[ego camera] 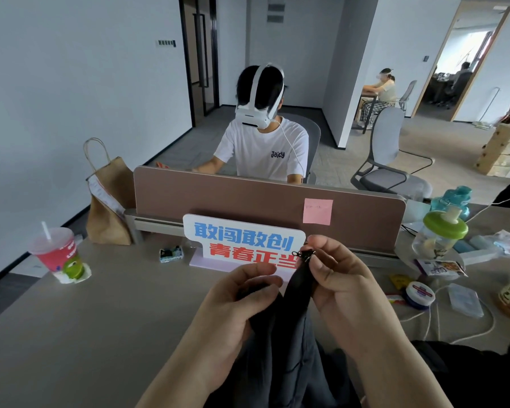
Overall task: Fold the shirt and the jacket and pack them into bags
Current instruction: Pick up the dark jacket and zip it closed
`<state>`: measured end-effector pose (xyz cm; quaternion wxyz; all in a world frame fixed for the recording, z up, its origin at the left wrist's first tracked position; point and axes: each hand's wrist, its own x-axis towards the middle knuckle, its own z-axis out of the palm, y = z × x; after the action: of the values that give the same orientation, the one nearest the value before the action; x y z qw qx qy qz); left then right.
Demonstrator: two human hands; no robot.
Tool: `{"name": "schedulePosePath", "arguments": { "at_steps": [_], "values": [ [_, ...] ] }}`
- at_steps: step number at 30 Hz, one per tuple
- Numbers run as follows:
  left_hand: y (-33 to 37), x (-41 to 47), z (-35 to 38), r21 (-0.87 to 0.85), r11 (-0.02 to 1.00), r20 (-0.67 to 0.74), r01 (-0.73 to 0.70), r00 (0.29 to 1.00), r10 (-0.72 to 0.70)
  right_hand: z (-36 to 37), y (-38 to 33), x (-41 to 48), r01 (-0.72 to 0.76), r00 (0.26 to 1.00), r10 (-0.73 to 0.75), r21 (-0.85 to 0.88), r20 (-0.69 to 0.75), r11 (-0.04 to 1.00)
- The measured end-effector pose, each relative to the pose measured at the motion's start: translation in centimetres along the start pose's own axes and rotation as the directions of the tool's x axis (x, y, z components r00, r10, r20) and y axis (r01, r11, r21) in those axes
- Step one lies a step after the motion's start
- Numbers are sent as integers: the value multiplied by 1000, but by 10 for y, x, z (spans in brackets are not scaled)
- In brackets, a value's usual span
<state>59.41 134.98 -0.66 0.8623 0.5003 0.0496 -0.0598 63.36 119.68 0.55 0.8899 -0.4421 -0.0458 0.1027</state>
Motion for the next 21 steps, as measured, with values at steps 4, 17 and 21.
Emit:
{"name": "schedulePosePath", "arguments": {
  "at_steps": [4,17,21],
  "values": [
    [-8,-3,4,526,839,7,-141,987,161,11,0,-8,136,984,-150,-141,-98,981],
    [-7,-6,4,627,733,-82,-264,914,399,26,4,-19,190,981,-178,-485,72,854],
    [-5,-10,4,516,809,-75,-280,927,368,27,9,-21,93,996,-79,-455,48,886]
  ]
}}
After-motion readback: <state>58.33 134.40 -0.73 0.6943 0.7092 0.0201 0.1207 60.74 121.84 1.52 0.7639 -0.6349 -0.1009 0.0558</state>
